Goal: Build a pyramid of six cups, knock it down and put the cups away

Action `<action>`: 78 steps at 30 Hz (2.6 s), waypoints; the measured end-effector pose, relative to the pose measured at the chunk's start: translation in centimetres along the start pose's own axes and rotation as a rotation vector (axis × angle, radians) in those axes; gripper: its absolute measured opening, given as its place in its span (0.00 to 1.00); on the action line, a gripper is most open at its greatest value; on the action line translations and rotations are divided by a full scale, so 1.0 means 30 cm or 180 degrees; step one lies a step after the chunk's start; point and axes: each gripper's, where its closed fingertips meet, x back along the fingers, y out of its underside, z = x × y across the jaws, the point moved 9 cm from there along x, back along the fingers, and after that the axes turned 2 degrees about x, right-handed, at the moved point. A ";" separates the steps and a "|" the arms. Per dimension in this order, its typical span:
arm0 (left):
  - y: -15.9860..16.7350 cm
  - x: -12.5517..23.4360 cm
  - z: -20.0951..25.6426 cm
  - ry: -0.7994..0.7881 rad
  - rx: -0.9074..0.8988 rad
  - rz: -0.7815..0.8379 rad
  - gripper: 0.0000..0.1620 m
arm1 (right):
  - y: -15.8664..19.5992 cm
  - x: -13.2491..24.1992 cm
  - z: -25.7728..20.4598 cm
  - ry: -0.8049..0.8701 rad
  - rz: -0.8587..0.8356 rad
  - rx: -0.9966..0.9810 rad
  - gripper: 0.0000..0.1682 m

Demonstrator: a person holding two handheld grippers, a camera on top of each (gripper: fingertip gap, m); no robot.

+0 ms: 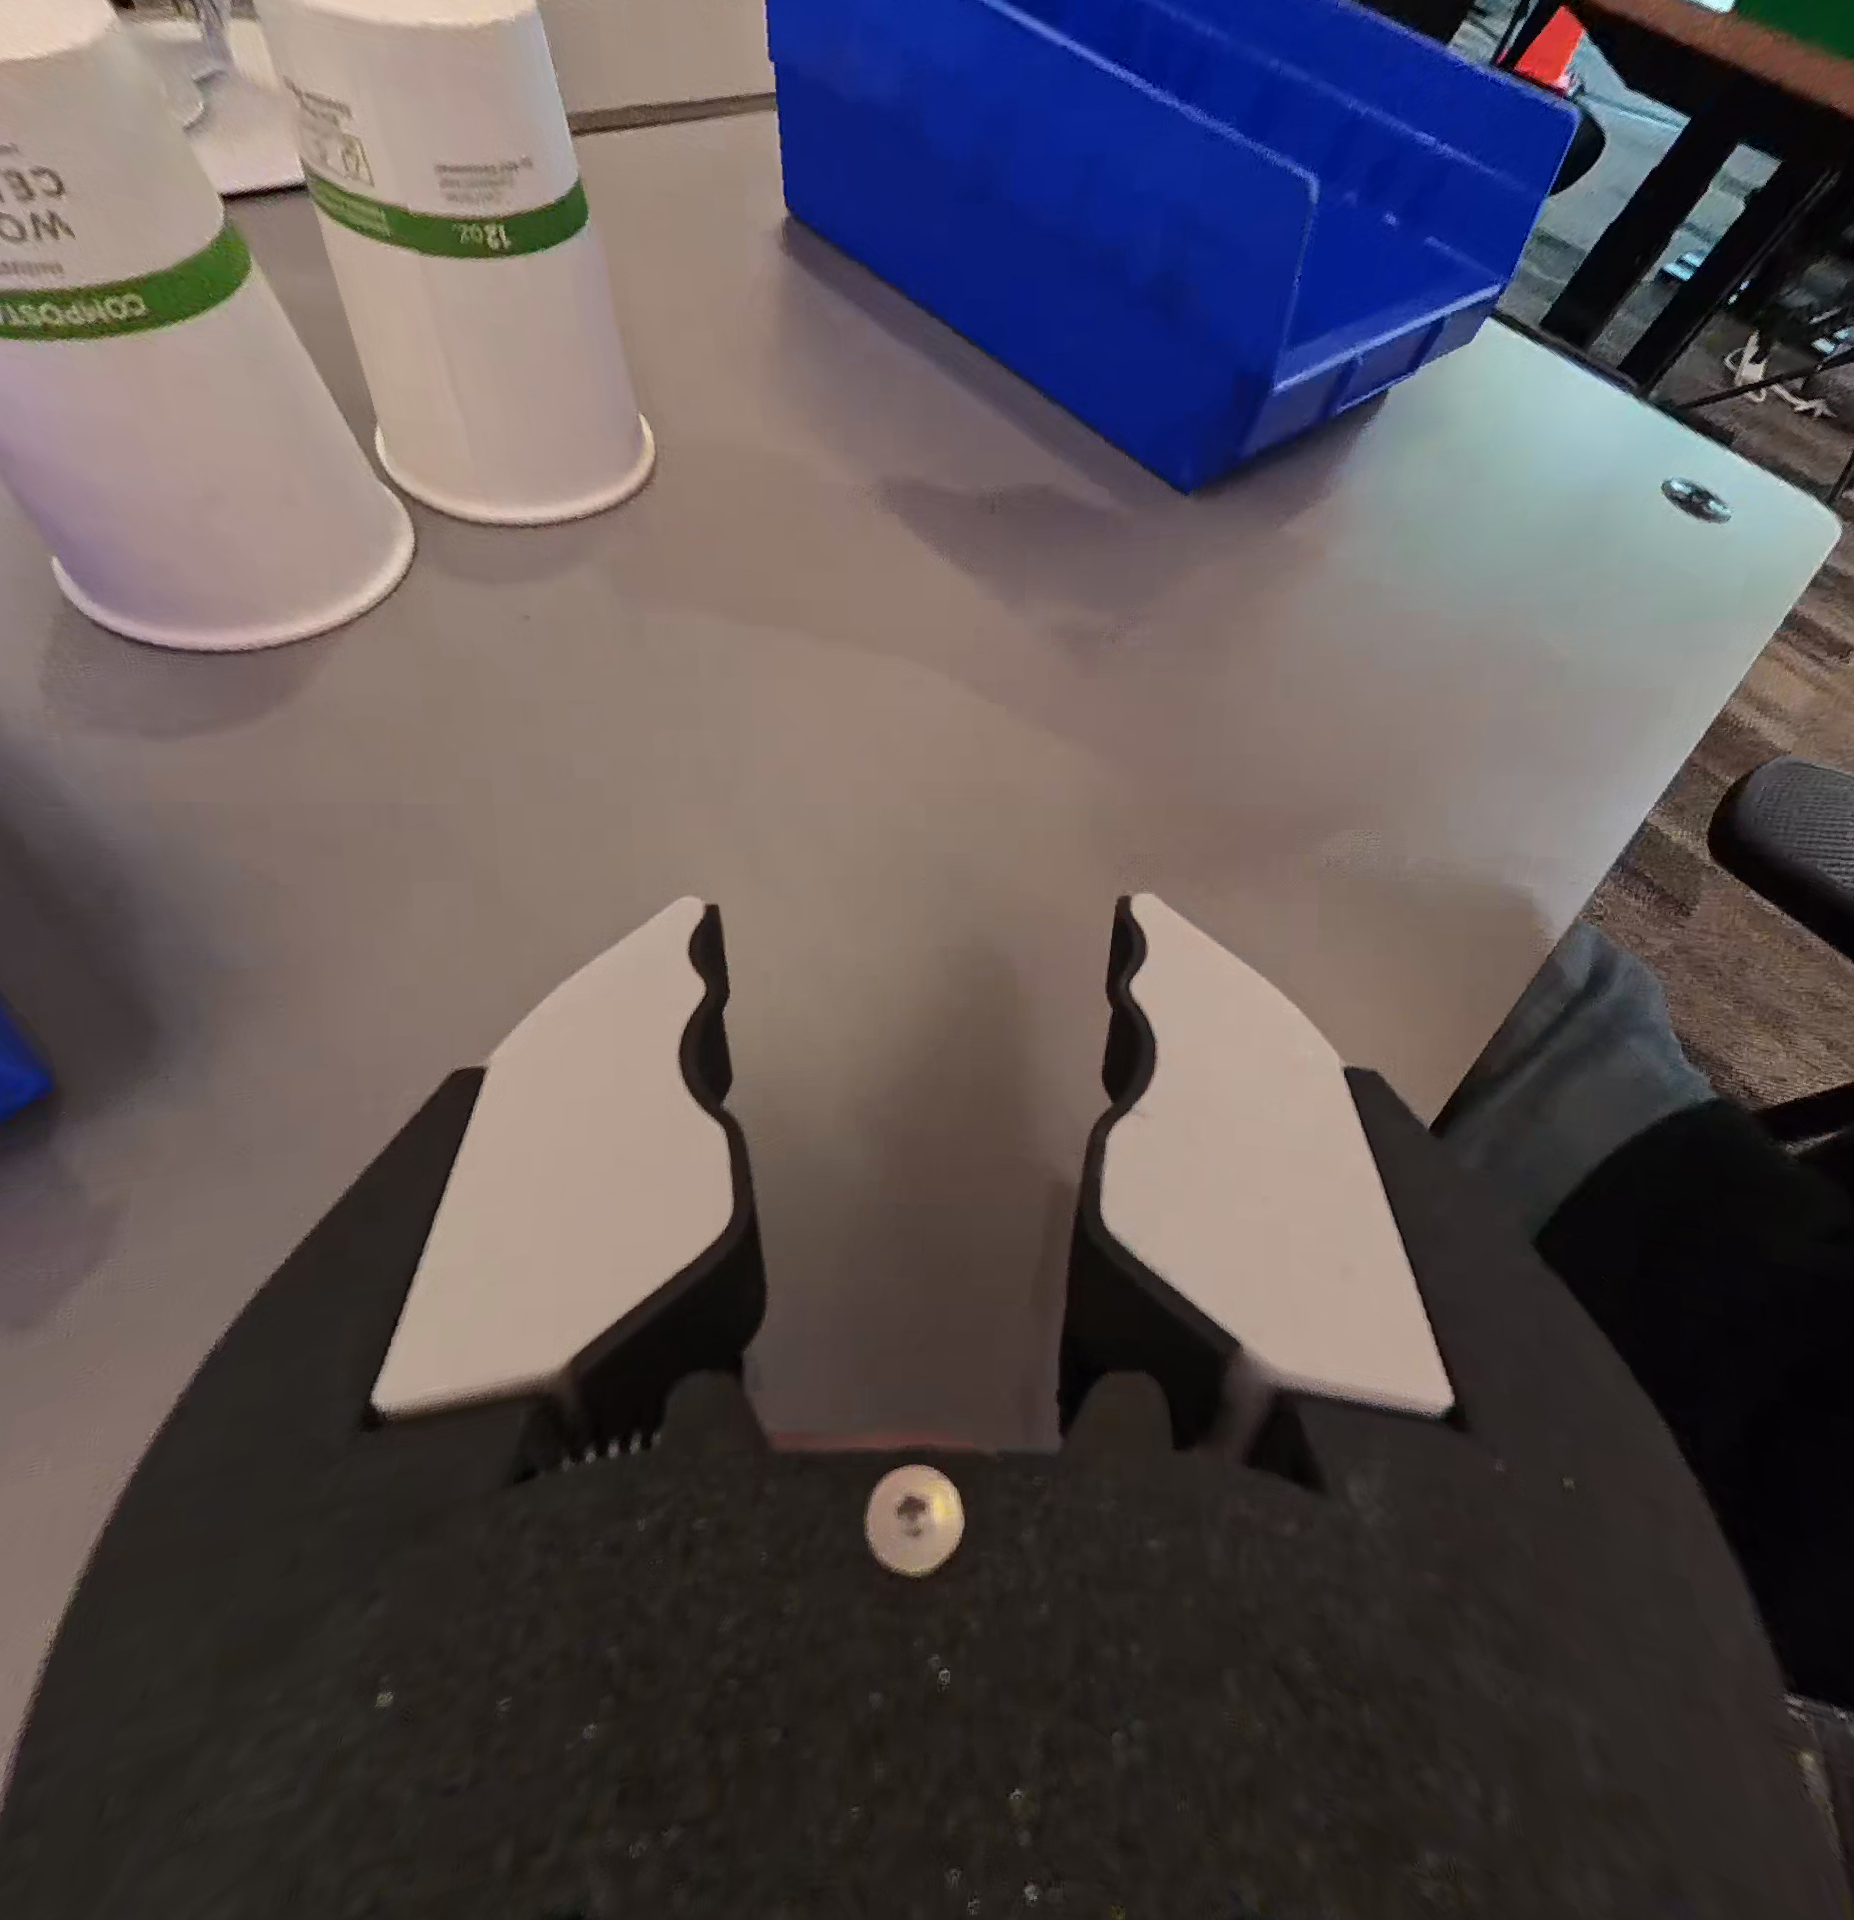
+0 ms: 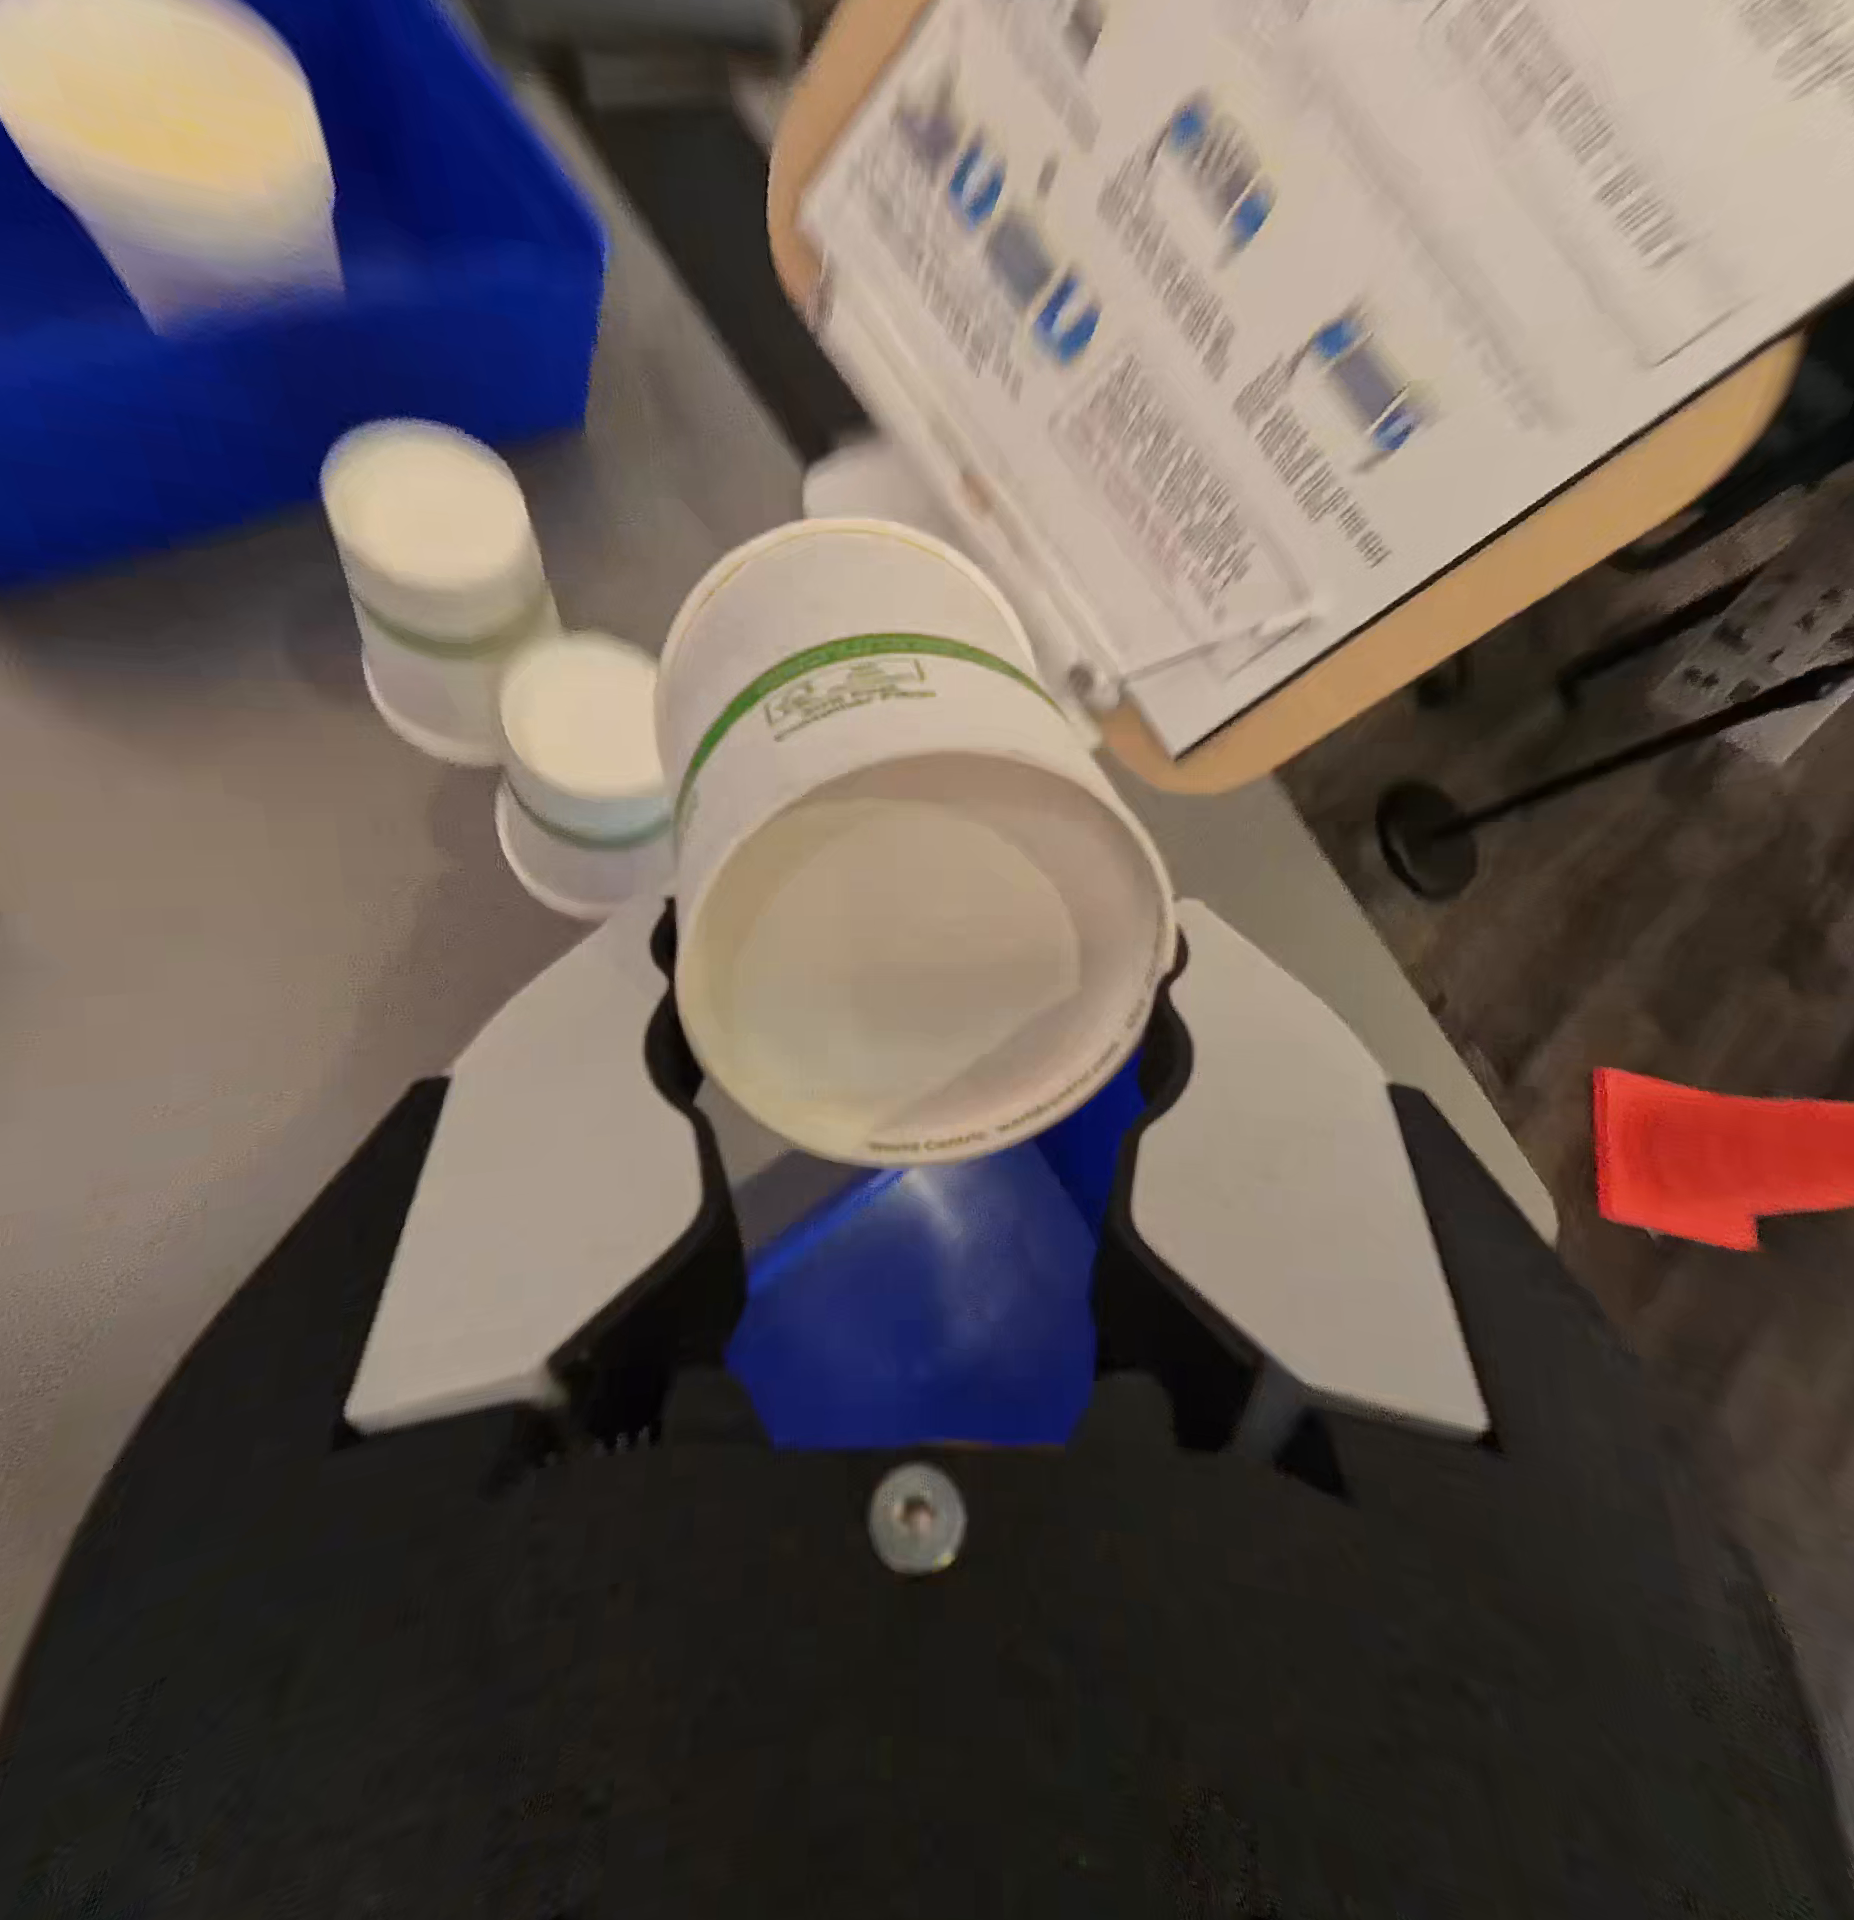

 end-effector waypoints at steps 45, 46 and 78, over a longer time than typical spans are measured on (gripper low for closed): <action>-0.153 0.079 -0.092 0.0675 -0.0033 -0.0010 0.35 | 0.375 -0.135 -0.804 -0.0808 0.1805 -0.1047 0.40; -0.191 0.101 -0.129 0.0547 -0.0222 -0.0088 0.35 | 0.390 -0.137 -0.830 -0.0862 0.1792 -0.1108 0.40; -0.535 0.019 -0.780 0.0013 -0.1974 -0.2438 0.02 | 0.451 -0.162 -0.844 -0.1280 0.1533 -0.1216 0.32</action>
